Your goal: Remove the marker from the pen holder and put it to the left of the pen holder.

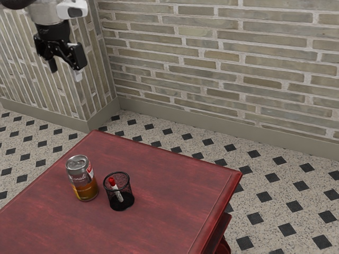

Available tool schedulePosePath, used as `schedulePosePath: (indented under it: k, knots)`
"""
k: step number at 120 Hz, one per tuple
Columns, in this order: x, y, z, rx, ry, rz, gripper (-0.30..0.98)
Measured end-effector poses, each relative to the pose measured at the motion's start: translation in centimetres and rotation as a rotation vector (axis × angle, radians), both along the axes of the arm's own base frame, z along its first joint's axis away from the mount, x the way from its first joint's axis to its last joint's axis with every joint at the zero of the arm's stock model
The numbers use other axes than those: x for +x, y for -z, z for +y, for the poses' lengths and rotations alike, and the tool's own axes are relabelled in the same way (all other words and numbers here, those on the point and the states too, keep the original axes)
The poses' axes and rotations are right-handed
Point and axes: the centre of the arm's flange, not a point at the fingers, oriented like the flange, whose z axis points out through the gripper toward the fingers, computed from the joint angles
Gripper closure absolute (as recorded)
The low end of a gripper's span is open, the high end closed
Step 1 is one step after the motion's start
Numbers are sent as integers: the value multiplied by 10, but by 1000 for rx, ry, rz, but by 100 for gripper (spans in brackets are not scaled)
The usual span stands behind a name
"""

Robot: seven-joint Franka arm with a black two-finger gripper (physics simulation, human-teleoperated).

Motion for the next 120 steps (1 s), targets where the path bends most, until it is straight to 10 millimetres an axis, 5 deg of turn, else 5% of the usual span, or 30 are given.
schedulePosePath:
  k: [17,31,65,99,120]
  knots:
    - [-9,17,0,-9,2,23,0]
    - [-14,56,-1,-23,4,76,0]
    - [-43,193,-37,-124,8,219,0]
    - [-20,255,-52,-155,-18,167,0]
    - [-13,282,-45,-163,-50,146,0]
